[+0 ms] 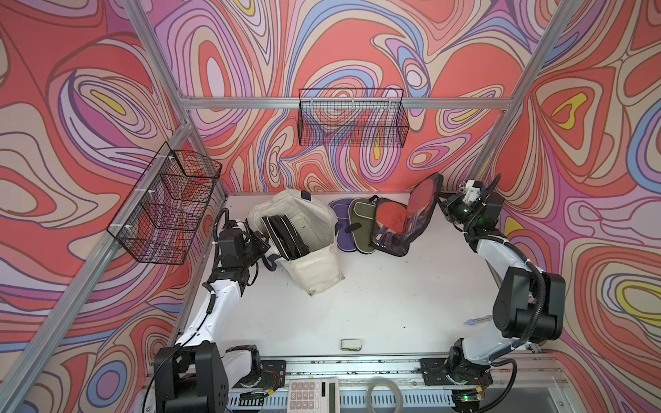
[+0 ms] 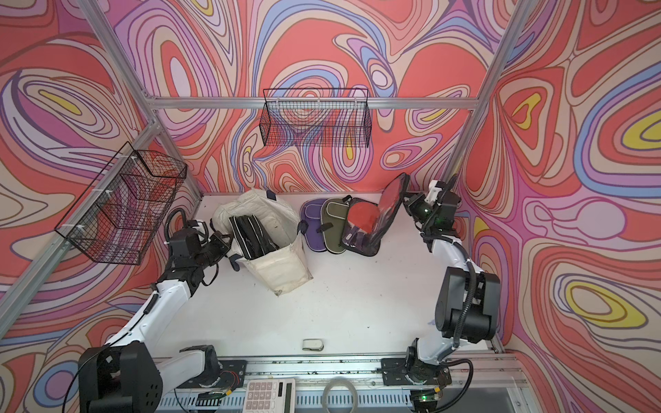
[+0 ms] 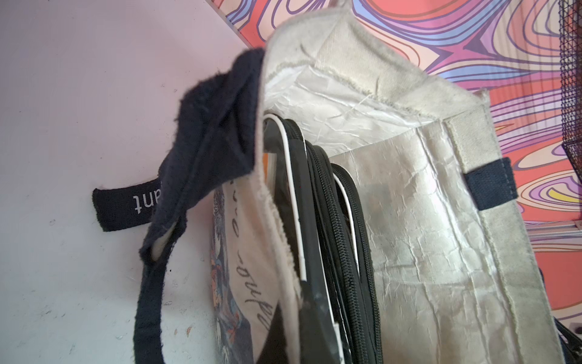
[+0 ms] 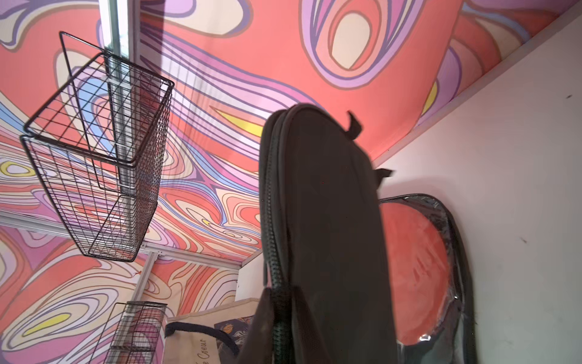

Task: Remove the ping pong set from the canvas bag
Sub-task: Place the ping pong set at the center of the board.

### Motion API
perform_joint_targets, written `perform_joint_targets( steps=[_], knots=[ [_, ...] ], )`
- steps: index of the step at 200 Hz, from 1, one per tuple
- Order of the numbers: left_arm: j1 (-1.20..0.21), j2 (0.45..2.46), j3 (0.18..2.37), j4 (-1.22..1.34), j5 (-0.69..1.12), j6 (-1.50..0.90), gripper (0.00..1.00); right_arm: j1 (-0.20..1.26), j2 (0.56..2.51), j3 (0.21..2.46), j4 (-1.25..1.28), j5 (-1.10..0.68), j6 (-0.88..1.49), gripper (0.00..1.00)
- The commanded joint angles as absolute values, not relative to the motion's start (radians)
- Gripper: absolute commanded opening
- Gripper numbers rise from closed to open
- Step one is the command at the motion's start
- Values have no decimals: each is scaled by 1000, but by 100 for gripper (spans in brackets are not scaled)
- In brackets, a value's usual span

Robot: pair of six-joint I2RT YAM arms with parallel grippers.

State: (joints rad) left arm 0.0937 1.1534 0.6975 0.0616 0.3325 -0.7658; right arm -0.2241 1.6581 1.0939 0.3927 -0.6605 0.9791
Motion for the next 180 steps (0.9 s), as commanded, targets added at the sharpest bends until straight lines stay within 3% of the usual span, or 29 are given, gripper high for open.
perform_joint_targets(
  steps=[1,100,180],
  knots=[
    [101,1144,706,46,327,-754,0,-229,1708,1078,671,-745,1118,0],
    [101,1165,709,53,328,-755,0,-216,1778,1128,722,-775,1174,0],
    [100,1150,715,33,318,-743,0,-21,1941,1303,897,-773,1355,0]
  ],
)
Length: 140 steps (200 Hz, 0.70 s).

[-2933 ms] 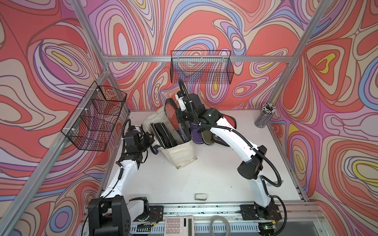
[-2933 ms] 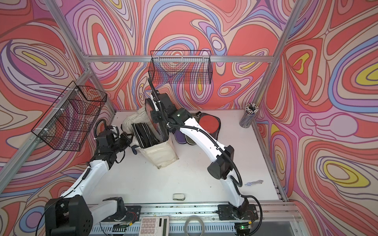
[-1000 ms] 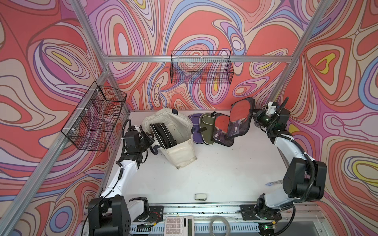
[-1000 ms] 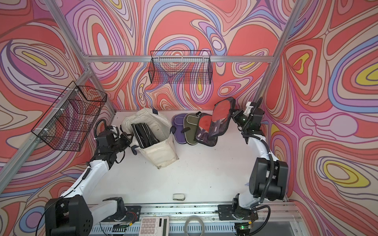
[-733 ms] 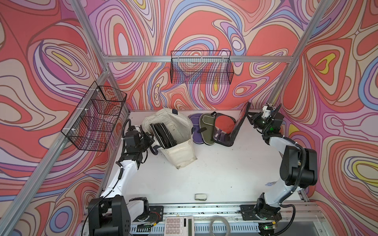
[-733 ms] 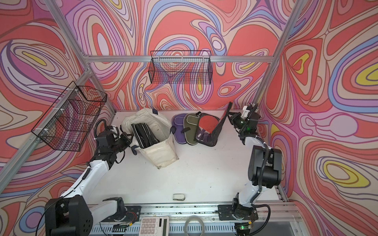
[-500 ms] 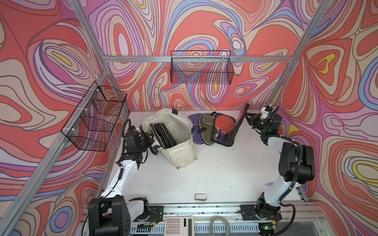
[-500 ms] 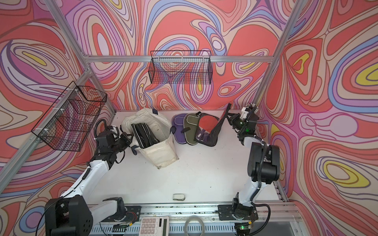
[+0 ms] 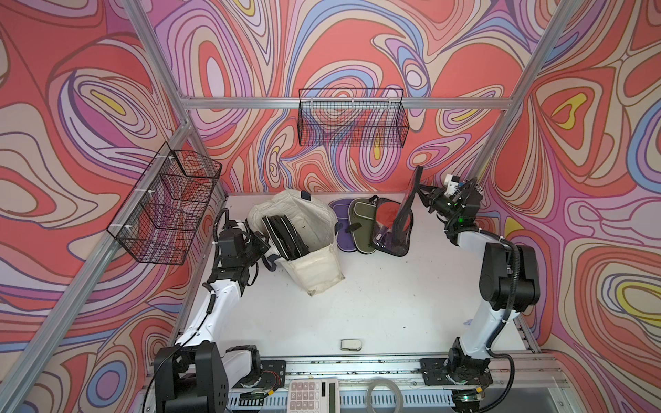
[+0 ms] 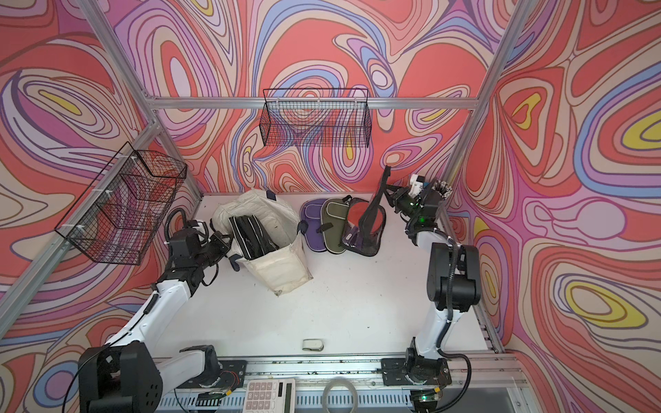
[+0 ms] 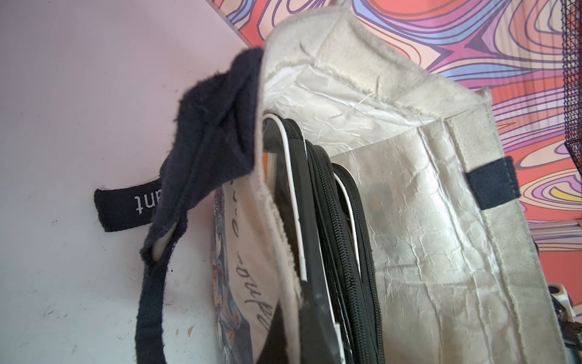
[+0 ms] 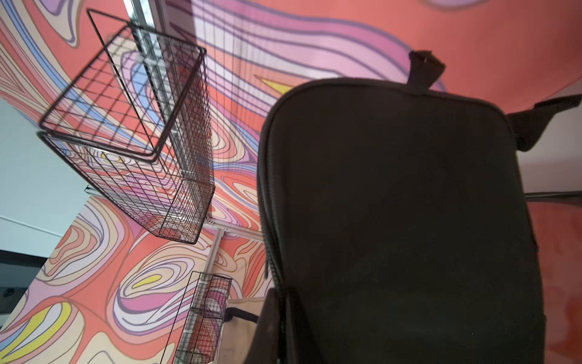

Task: Remove the ping pong set from the canvas bag
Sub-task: Place the ping pong set at the center of the board.

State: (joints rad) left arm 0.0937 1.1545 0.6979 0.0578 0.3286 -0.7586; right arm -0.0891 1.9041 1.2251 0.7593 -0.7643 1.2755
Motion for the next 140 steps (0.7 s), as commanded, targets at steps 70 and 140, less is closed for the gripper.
perform_joint_targets(
  steps=[70,140],
  knots=[
    [101,1144,725,18,313,-733,0,-57,2111,1240,1248,-800,1622,0],
    [101,1154,725,19,306,-730,0,-112,2226,1140,1274,-824,1588,0]
  ],
)
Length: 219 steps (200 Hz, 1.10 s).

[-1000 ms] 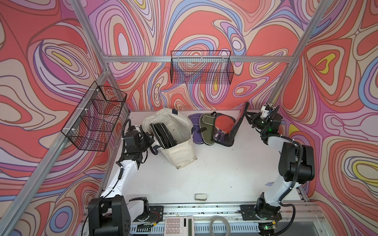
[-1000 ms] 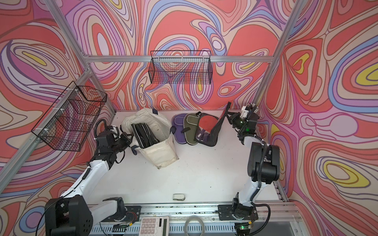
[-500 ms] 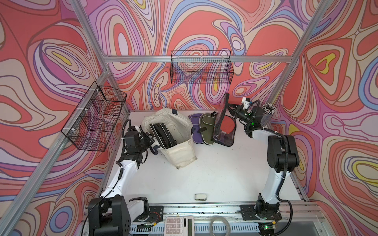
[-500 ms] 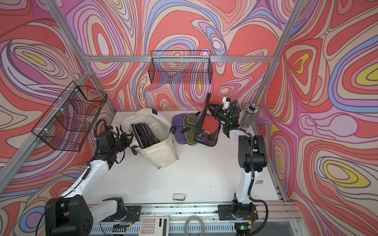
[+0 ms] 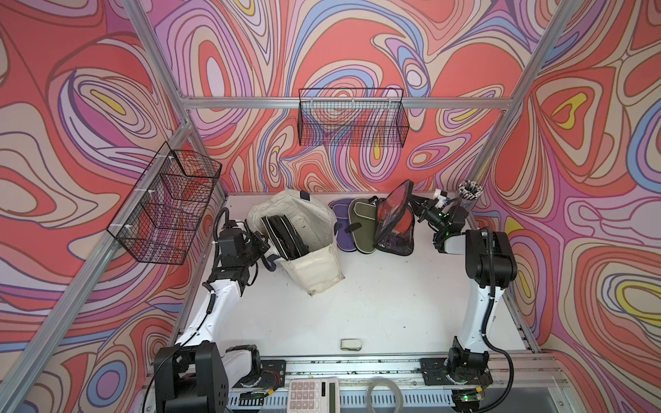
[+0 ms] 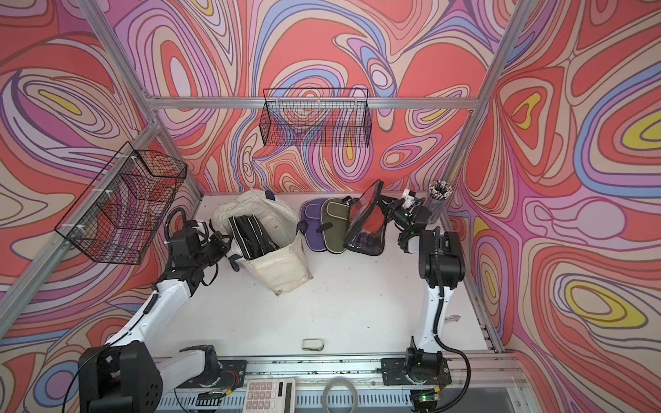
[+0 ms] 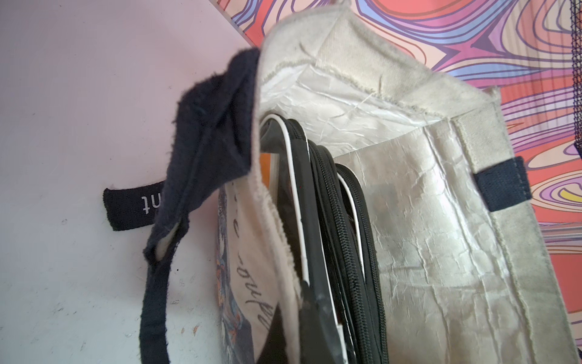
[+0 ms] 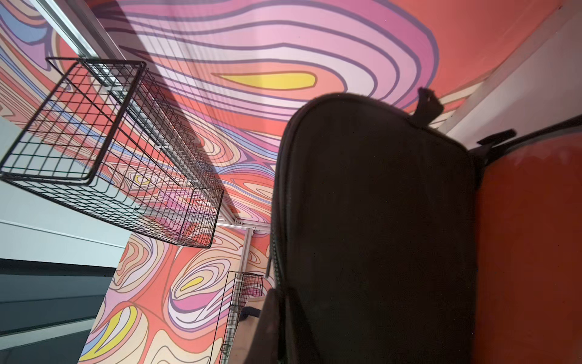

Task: Remove the ping pong set from the canvas bag
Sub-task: Place the ping pong set at the center of the board.

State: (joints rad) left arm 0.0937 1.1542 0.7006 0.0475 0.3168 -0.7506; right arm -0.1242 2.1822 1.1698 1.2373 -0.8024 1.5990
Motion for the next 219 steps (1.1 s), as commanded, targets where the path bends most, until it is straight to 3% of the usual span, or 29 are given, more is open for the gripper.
perform_joint_targets(
  steps=[1,30,127,219],
  knots=[
    [101,1154,725,19,306,-730,0,-113,2227,1139,1272,-823,1586,0],
    [101,1143,725,8,299,-726,0,-147,2231,1109,1170,-816,1495,0],
    [101,1159,704,42,310,-741,0,-207,2115,1158,459,-695,968,0],
    [101,1145,698,44,309,-742,0,-207,2144,1285,258,-600,814,0]
  ],
)
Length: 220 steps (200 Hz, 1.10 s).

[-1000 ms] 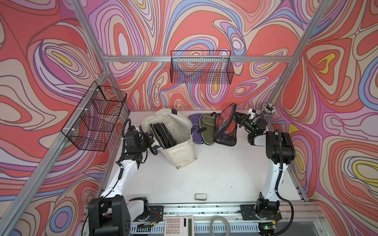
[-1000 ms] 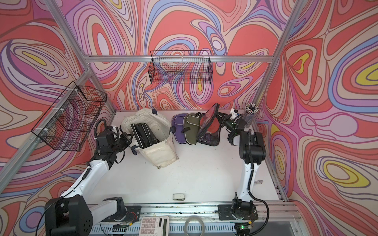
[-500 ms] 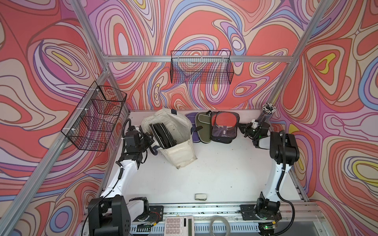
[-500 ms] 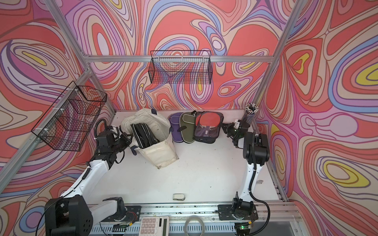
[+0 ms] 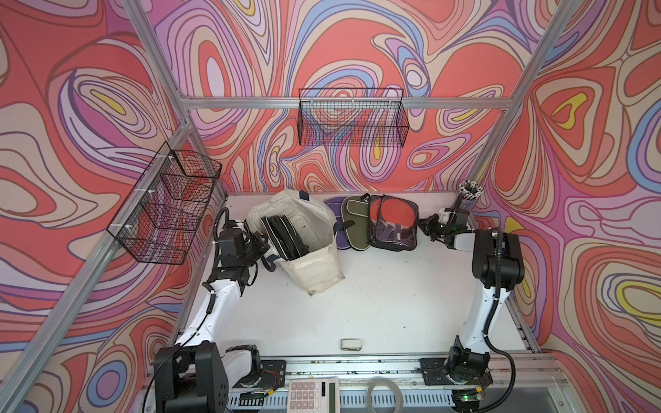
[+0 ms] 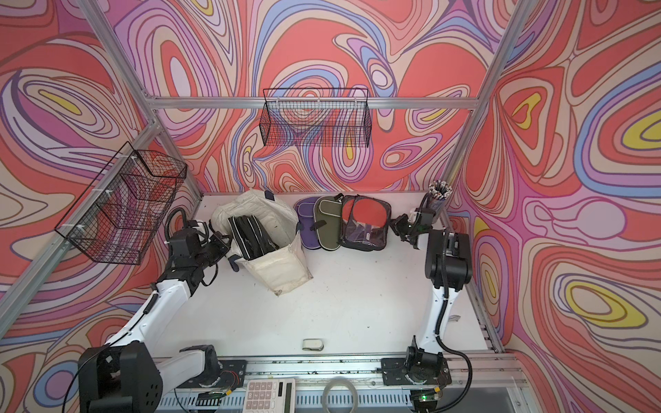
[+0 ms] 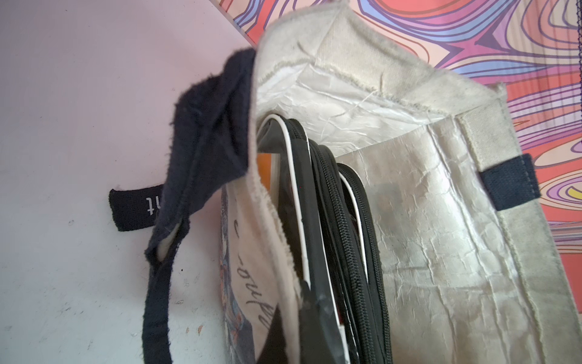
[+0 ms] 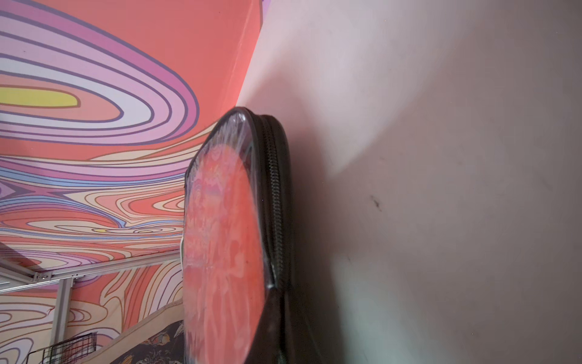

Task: Remove the ping pong set from the canvas bag
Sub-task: Place the ping pong set at the center of the board.

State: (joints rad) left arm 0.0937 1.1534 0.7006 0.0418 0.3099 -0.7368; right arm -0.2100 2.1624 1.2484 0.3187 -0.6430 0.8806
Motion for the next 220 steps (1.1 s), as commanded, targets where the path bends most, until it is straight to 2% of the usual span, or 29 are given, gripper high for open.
perform_joint_targets(
  steps=[1,220],
  knots=[
    [101,1146,698,44,309,-742,0,-207,2144,1285,257,-600,813,0],
    [101,1130,701,29,301,-740,0,-215,2137,1361,103,-430,667,0]
  ],
)
